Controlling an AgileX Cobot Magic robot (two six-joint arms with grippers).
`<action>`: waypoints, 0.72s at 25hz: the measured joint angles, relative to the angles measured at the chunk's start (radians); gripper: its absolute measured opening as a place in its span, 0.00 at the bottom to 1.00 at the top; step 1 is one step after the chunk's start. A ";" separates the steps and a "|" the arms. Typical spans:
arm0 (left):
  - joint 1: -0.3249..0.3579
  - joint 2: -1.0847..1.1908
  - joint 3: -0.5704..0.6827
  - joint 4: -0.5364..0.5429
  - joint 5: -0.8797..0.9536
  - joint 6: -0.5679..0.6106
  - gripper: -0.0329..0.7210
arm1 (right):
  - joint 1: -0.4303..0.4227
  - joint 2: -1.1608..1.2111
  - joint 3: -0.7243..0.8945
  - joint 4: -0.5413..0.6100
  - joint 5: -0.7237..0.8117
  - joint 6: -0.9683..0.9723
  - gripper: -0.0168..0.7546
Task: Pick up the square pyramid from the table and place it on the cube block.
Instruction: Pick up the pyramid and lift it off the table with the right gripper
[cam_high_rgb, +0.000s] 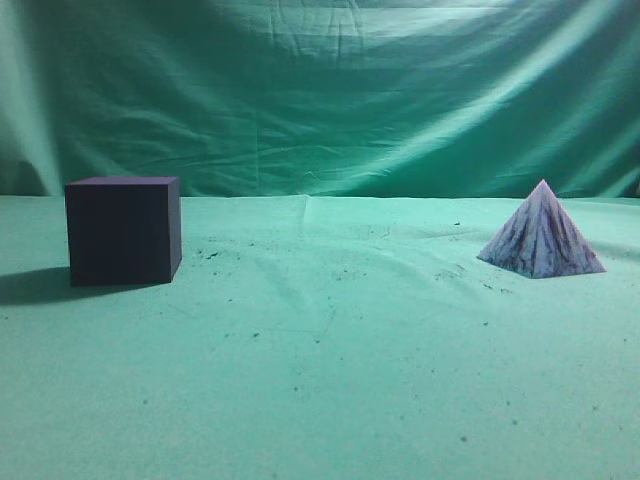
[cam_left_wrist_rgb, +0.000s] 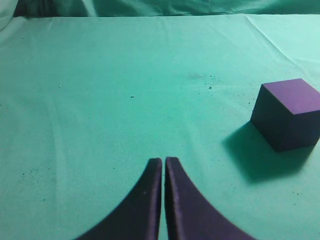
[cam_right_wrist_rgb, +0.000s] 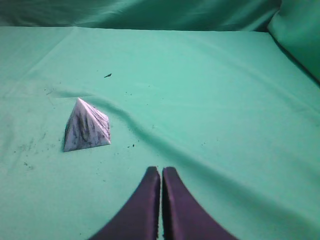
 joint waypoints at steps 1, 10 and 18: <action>0.000 0.000 0.000 0.000 0.000 0.000 0.04 | 0.000 0.000 0.000 0.000 0.000 0.000 0.02; 0.000 0.000 0.000 0.000 0.000 0.000 0.04 | 0.000 0.000 0.000 0.000 0.000 0.000 0.02; 0.000 0.000 0.000 0.000 0.000 0.000 0.04 | 0.000 0.000 0.000 0.000 0.000 0.000 0.02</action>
